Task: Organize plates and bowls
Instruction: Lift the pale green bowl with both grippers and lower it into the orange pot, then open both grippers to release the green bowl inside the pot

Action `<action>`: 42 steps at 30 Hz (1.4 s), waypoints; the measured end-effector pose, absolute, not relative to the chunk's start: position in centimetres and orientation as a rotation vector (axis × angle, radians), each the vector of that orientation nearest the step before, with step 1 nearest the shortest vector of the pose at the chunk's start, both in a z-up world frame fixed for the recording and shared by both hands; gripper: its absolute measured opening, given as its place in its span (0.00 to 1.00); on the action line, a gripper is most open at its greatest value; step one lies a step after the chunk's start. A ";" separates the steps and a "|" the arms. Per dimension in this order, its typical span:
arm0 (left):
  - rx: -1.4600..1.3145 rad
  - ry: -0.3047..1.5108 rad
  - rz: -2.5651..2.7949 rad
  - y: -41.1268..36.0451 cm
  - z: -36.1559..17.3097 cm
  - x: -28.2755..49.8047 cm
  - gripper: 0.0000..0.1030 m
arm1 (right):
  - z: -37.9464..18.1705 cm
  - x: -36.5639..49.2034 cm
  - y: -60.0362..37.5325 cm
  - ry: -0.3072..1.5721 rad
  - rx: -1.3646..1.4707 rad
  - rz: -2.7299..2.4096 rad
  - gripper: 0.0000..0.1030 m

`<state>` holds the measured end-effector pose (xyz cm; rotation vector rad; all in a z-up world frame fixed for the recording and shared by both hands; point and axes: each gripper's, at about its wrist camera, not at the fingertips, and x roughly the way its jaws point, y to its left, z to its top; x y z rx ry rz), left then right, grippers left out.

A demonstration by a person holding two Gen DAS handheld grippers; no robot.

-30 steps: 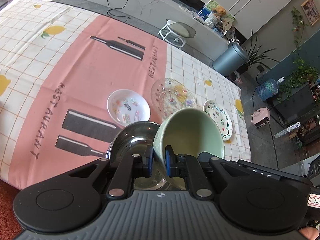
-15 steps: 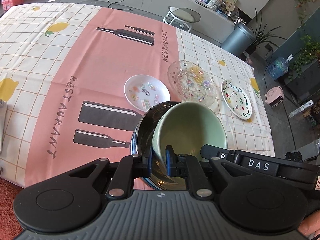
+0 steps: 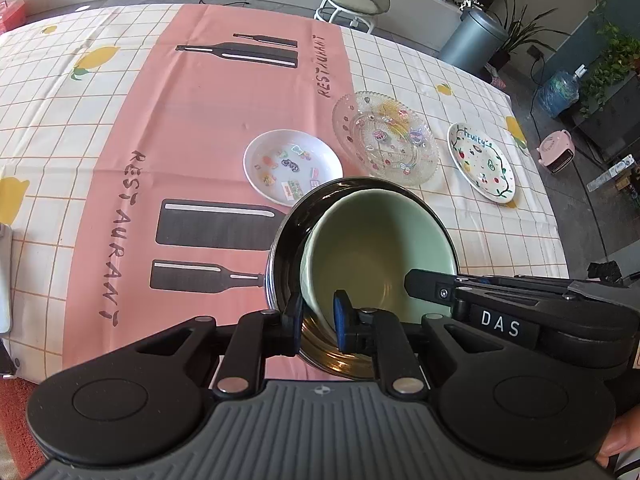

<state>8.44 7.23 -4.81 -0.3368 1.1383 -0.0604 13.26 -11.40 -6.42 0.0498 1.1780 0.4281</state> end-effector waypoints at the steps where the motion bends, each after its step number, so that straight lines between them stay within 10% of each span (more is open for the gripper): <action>1: -0.337 1.143 -0.065 7.2 -4.8 8.5 0.18 | -6.4 13.3 -11.2 1.177 0.032 0.429 0.08; 29: -0.308 1.003 -0.114 8.2 -2.5 7.5 0.21 | -5.1 13.5 -11.4 1.135 0.043 0.464 0.14; 42: 0.235 0.574 -0.139 11.4 -3.4 2.7 0.46 | -2.6 12.6 -14.0 0.978 0.182 0.464 0.28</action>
